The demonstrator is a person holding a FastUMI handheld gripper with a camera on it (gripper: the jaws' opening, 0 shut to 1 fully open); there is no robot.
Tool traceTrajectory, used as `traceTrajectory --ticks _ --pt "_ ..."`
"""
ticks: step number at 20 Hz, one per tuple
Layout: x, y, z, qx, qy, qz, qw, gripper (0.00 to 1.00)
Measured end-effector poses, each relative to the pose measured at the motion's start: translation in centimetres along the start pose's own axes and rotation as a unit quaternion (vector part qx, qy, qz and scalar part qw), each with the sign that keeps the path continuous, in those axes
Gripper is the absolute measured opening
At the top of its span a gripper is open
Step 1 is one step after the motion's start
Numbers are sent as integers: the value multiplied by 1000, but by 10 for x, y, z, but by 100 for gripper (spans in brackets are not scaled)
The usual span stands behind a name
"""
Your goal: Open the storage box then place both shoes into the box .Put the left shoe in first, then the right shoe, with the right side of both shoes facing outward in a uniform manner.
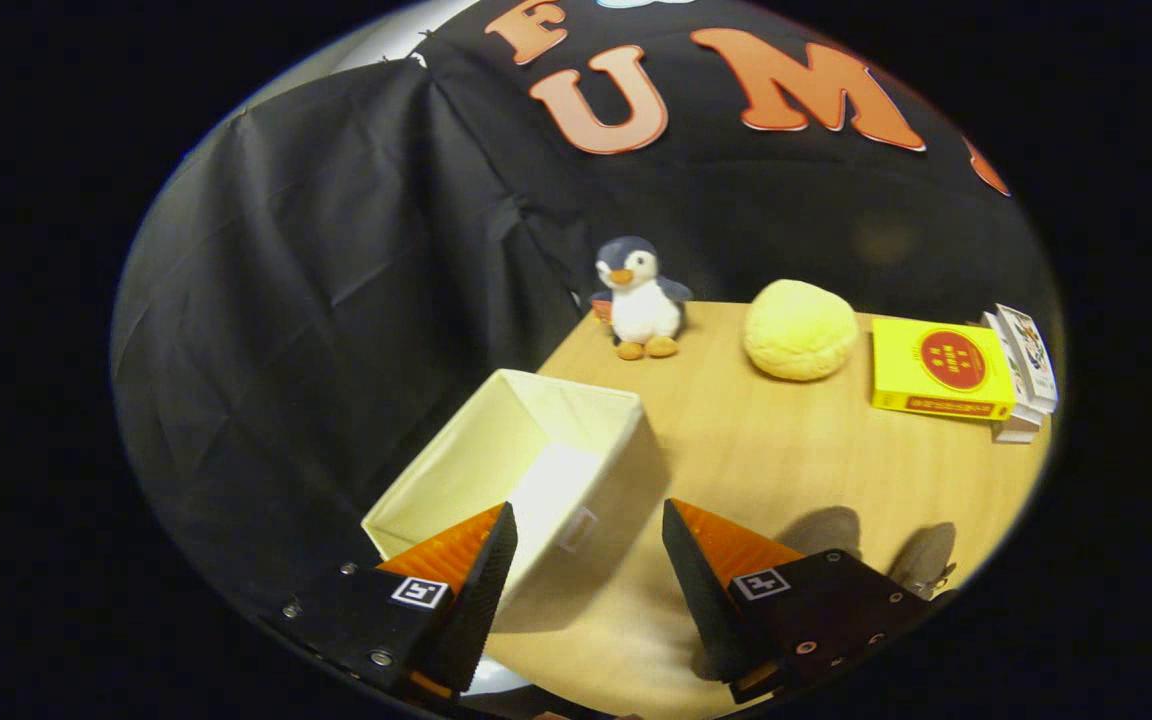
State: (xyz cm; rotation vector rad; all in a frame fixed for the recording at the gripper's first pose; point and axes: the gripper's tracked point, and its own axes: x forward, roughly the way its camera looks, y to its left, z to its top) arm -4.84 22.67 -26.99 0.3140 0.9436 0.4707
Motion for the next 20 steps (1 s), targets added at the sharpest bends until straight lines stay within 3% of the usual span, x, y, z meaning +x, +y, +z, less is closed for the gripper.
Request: traceTrajectory --ticks 7,13,17,20 --pt "-23 -99 -80 14 50 -115 992 88" --pt "-19 -132 -126 4 88 -160 983 88" --pt "-1 -159 -134 12 92 -197 976 79" --pt "13 -177 -138 32 99 -219 970 66"
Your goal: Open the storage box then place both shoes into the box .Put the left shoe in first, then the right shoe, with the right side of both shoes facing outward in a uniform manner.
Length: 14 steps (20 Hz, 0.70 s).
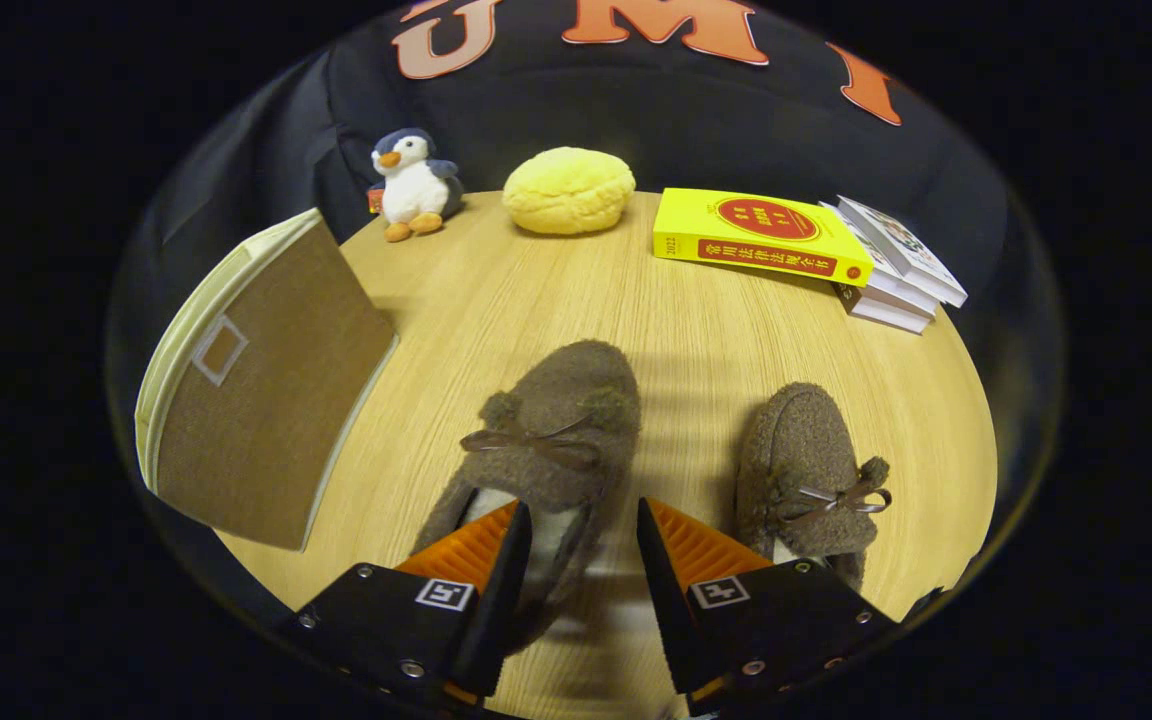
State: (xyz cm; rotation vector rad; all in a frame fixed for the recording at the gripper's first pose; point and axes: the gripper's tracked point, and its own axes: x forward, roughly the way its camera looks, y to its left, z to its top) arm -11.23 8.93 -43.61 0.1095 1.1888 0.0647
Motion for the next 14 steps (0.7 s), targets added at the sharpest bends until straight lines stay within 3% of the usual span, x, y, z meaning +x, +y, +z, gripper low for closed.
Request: traceTrajectory --ticks 3,8,10,14 --pt "15 -3 2 8 7 -2 1000 51" --pt "20 -3 6 30 4 -13 999 12" --pt "17 0 7 44 6 -8 999 5" --pt "-5 14 26 57 -5 4 998 3"
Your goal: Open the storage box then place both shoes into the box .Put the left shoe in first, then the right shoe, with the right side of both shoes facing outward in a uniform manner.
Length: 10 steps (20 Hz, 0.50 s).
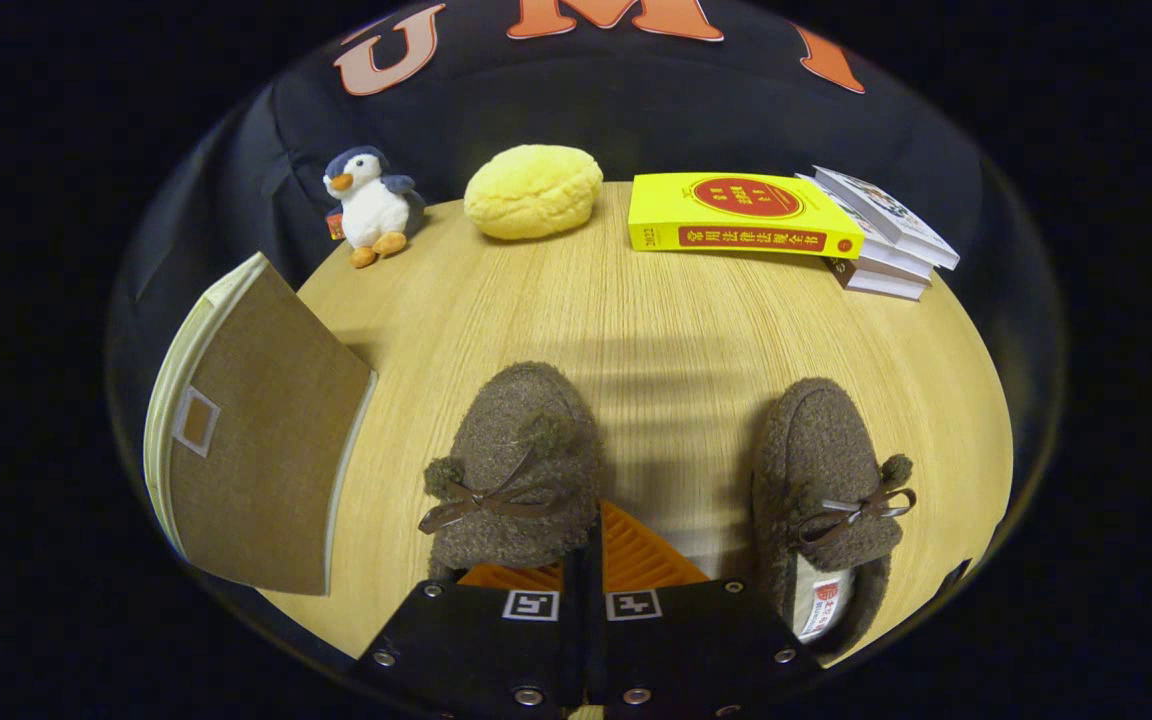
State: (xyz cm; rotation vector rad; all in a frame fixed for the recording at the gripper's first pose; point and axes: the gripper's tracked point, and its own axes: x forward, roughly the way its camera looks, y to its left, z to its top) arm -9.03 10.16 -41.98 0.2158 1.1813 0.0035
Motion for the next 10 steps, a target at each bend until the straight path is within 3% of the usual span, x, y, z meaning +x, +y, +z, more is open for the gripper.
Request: traceTrajectory --ticks 10 --pt "-88 105 87 3 -47 70 996 3"
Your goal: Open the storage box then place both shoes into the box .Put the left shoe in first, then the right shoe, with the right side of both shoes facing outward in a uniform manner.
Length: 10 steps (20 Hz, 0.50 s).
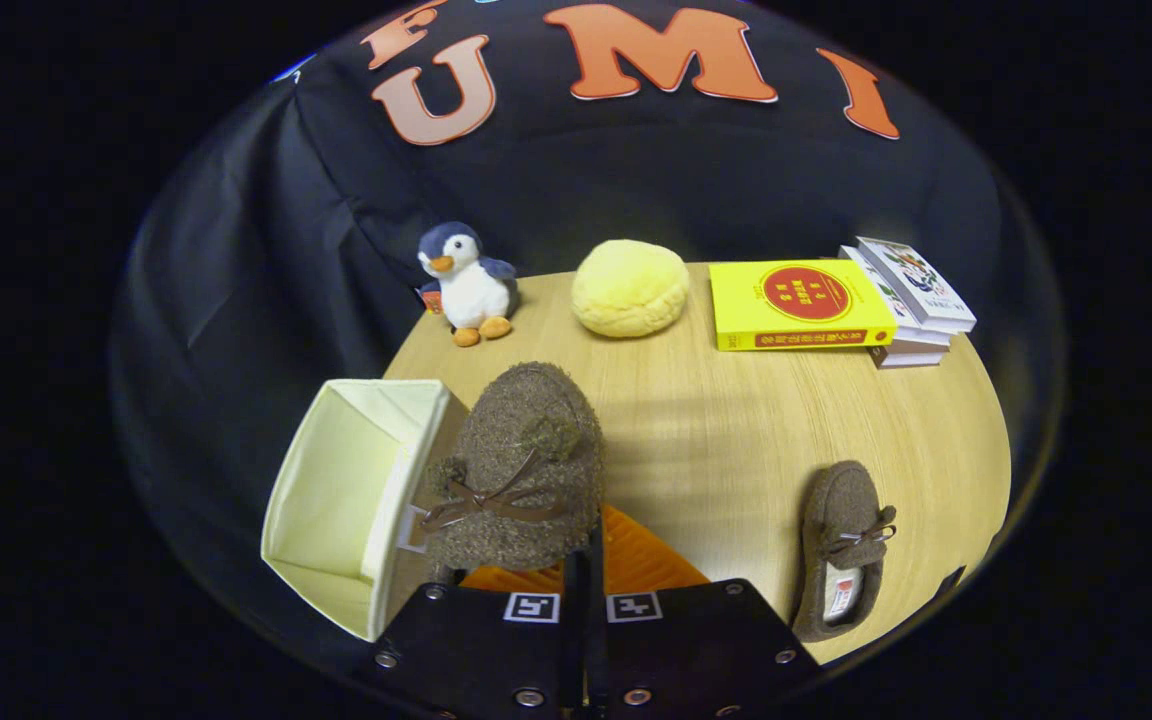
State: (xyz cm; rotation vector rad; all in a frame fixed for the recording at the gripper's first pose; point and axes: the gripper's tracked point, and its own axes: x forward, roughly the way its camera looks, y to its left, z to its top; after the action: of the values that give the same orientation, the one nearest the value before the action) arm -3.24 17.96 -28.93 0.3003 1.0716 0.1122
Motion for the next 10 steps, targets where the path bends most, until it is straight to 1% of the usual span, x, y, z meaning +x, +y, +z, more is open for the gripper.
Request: traceTrajectory --ticks 6,8,10 --pt "-9 81 26 -14 3 43 999 3" --pt "-1 112 23 -19 12 59 998 3" --pt "12 136 12 -22 31 65 997 3"
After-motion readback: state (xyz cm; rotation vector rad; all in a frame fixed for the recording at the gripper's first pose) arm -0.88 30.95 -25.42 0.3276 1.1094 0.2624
